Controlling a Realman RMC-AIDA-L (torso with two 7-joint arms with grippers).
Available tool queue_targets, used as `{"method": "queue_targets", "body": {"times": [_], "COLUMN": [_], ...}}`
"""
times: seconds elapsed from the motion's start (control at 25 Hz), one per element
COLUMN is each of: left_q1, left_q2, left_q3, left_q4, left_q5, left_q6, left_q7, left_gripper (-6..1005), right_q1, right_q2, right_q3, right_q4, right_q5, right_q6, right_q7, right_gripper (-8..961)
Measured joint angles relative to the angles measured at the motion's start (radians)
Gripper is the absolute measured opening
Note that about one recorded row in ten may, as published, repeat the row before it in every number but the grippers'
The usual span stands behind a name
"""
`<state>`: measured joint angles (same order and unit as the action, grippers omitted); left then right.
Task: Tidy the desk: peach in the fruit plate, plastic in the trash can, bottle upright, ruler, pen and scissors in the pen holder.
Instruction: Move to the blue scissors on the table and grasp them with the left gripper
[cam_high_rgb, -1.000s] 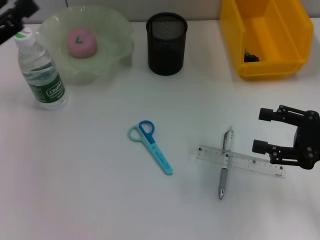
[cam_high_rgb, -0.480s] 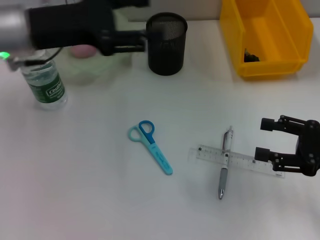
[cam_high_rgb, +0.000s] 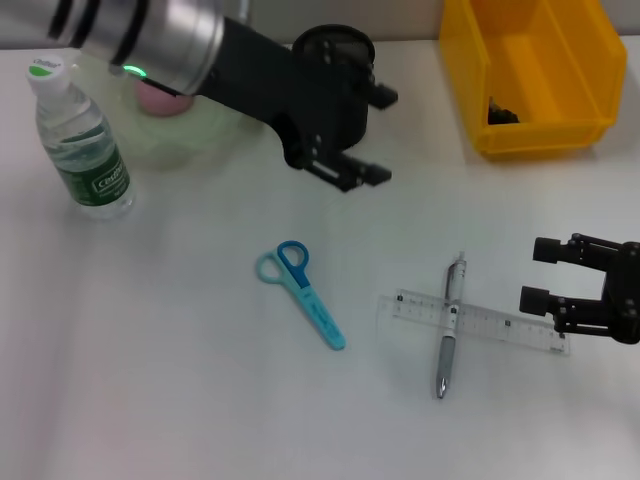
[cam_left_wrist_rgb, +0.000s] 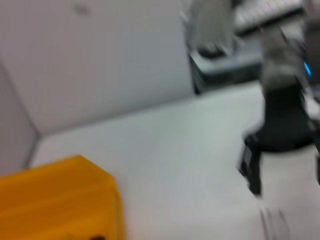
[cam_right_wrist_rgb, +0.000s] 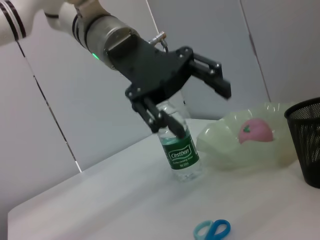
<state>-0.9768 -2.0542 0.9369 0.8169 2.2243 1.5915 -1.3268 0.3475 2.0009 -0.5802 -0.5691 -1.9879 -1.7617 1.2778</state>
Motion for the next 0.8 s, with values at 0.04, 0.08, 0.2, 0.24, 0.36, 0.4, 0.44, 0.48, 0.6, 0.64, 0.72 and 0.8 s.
{"method": "queue_targets", "body": {"times": [0.04, 0.08, 0.2, 0.24, 0.36, 0.4, 0.44, 0.48, 0.6, 0.64, 0.72, 0.8], "left_q1": [-0.008, -0.016, -0.027, -0.027, -0.022, -0.018, -0.018, -0.012, -0.004, -0.003, -0.002, -0.002], "left_q2": [-0.005, -0.010, -0.016, -0.016, -0.017, -0.018, -0.018, -0.019, -0.020, -0.020, -0.022, -0.023], "left_q3": [0.023, 0.050, 0.174, 0.201, 0.281, 0.313, 0.313, 0.353, 0.383, 0.392, 0.438, 0.455], "left_q4": [0.016, 0.031, 0.079, 0.091, 0.123, 0.138, 0.138, 0.154, 0.157, 0.157, 0.158, 0.160], "left_q5": [0.030, 0.060, 0.102, 0.105, 0.115, 0.120, 0.120, 0.126, 0.130, 0.133, 0.158, 0.167], "left_q6": [-0.001, -0.001, 0.000, 0.000, -0.007, -0.011, -0.011, -0.015, -0.032, -0.040, -0.060, -0.066], "left_q7": [0.000, -0.002, -0.017, -0.017, -0.008, 0.002, 0.002, 0.029, 0.089, 0.104, 0.123, 0.126], "left_gripper": [786, 786, 785, 785, 785, 785, 785, 785, 785, 785, 784, 784], "right_q1": [0.000, 0.000, 0.002, 0.003, 0.003, 0.004, 0.004, 0.006, 0.011, 0.013, 0.015, 0.015], "right_q2": [0.000, 0.000, -0.002, -0.003, -0.004, -0.003, -0.003, -0.002, -0.002, -0.002, 0.002, 0.004], "right_q3": [-0.001, 0.000, 0.004, 0.004, 0.005, 0.005, 0.005, 0.005, 0.006, 0.010, 0.021, 0.024], "right_q4": [0.000, 0.000, 0.000, 0.000, 0.000, 0.000, 0.002, 0.006, 0.019, 0.021, 0.023, 0.024], "right_q5": [-0.002, -0.006, -0.017, -0.019, -0.023, -0.023, -0.023, -0.023, -0.020, -0.017, -0.015, -0.015], "right_q6": [0.003, 0.007, 0.011, 0.015, 0.041, 0.052, 0.061, 0.065, 0.064, 0.063, 0.064, 0.065], "right_q7": [0.003, 0.006, 0.013, 0.015, 0.016, 0.015, 0.015, 0.015, 0.019, 0.022, 0.027, 0.027], "right_gripper": [797, 797, 797, 797, 796, 796, 796, 796, 796, 796, 796, 796]}}
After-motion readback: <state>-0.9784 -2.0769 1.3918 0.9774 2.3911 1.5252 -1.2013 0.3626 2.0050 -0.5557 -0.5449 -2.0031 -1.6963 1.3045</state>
